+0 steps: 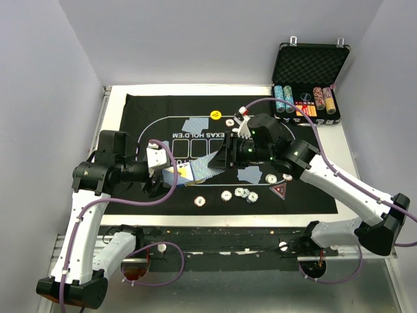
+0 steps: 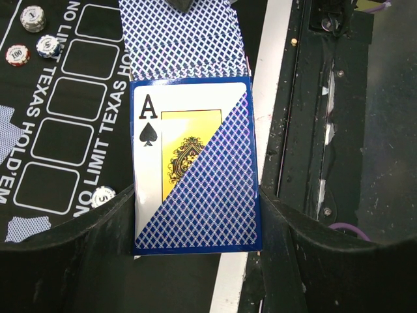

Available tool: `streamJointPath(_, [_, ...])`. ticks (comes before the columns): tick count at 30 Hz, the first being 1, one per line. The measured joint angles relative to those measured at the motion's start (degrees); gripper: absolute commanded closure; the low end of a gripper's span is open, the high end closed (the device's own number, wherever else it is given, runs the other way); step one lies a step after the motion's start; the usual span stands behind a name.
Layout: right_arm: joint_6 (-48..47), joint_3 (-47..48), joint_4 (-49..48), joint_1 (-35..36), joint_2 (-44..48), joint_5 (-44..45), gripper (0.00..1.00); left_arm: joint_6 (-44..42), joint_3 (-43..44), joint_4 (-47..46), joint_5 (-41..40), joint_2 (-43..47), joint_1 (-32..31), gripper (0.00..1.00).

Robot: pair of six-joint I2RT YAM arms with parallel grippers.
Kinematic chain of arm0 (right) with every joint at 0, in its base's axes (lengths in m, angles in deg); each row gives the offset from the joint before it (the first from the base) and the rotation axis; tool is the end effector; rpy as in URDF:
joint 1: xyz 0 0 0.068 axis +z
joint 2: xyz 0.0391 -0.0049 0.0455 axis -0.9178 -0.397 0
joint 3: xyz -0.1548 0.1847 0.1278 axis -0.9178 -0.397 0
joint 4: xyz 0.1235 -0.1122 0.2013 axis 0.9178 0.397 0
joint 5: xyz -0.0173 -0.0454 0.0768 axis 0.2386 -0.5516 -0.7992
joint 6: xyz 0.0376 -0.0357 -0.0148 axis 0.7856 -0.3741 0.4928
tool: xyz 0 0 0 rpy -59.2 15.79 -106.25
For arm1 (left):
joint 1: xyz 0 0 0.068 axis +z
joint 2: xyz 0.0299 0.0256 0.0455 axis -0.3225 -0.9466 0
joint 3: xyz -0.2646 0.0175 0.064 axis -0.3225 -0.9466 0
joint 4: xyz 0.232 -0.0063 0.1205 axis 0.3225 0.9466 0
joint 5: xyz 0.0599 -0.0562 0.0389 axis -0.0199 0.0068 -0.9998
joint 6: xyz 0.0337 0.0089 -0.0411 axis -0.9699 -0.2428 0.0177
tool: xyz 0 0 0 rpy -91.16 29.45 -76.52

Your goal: Distribute texas hold em gaming equipment

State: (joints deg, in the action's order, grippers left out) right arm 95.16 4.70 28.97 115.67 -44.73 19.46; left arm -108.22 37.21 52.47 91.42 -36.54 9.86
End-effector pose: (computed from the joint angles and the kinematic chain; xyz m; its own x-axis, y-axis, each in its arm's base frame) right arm 0.1786 0.2204 0.3657 -0.8760 0.0601 -0.4785 -0.3482 0.6077 0.7137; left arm 0.1220 -0.0499 0.3666 -0.1075 0.4033 -0.9087 0.9783 0.2057 -0.0244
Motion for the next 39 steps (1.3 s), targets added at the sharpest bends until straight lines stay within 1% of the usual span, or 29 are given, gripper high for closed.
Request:
streamJointPath(8, [-1.25,2.60,2.75,0.00,-0.02,1.33,0.47,0.04,0.00,-0.20,0.07,0.15,0.00,0.80])
streamJointPath(15, [-1.27,5.81,2.78,0.04,-1.51,0.72,0.51,0.37,0.00,-0.68,0.13,0.15,0.00,0.81])
streamJointPath(23, [-1.22,6.84,3.50,2.69,-2.82,1.49,0.51,0.44,0.00,-1.18,0.11,0.15,0.00,0.81])
streamJointPath(33, [-1.49,8.00,6.32,3.87,-2.89,5.62,0.52,1.07,0.00,-1.51,0.11,0.15,0.00,0.81])
streamJointPath(36, [-1.75,8.00,7.32,3.87,-2.89,7.10,0.55,1.16,0.00,-1.53,0.11,0.15,0.00,0.80])
streamJointPath(38, [-1.77,8.00,7.78,3.87,-2.78,7.76,0.60,1.22,0.00,-1.51,0.11,0.15,0.00,0.81])
streamJointPath(39, [-1.75,7.98,7.91,3.87,-2.67,8.00,0.64,1.22,0.00,-1.51,0.11,0.15,0.00,0.81])
